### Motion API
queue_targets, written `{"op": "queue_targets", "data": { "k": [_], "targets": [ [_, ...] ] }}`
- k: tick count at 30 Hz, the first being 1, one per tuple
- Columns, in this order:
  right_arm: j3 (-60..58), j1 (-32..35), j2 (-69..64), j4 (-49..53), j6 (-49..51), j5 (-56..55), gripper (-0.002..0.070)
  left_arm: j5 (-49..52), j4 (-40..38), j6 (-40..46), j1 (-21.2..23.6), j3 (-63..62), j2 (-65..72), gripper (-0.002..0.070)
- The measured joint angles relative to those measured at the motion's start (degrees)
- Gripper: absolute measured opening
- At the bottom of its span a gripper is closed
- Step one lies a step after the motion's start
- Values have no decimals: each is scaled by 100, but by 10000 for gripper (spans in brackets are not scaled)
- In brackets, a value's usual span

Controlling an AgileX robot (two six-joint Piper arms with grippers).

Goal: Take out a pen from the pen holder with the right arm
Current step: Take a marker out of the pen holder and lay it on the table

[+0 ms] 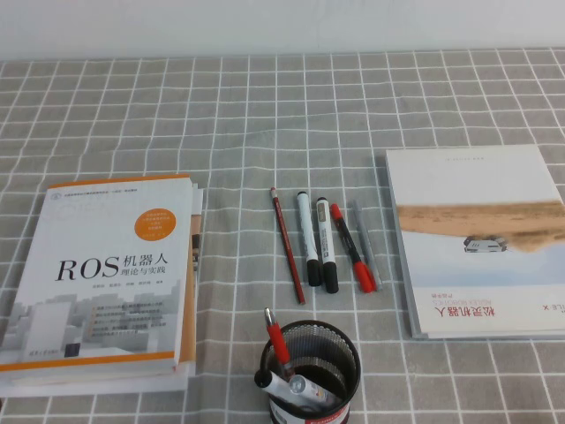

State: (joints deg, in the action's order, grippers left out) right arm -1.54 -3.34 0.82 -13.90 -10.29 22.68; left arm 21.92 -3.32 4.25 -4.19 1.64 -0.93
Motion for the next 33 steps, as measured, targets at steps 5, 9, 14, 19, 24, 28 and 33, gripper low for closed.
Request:
{"op": "queue_targets", "data": {
  "k": [5,9,14,19,24,28,33],
  "targets": [
    [0,0,0,0,0,0,-13,0,0,0,0,0,0,-3],
    [0,0,0,0,0,0,-13,0,0,0,0,0,0,-3],
    [0,0,0,0,0,0,-13,0,0,0,0,0,0,-3],
    [0,0,0,-40,0,0,-13,0,0,0,0,0,0,-3],
    [0,0,0,-376,0,-105,-13,0,0,0,0,0,0,-3],
    [0,0,0,-602,0,-313,-13,0,0,0,0,0,0,-3],
    [0,0,0,-1078,0,-676,-13,0,0,0,0,0,0,-3]
  ]
}}
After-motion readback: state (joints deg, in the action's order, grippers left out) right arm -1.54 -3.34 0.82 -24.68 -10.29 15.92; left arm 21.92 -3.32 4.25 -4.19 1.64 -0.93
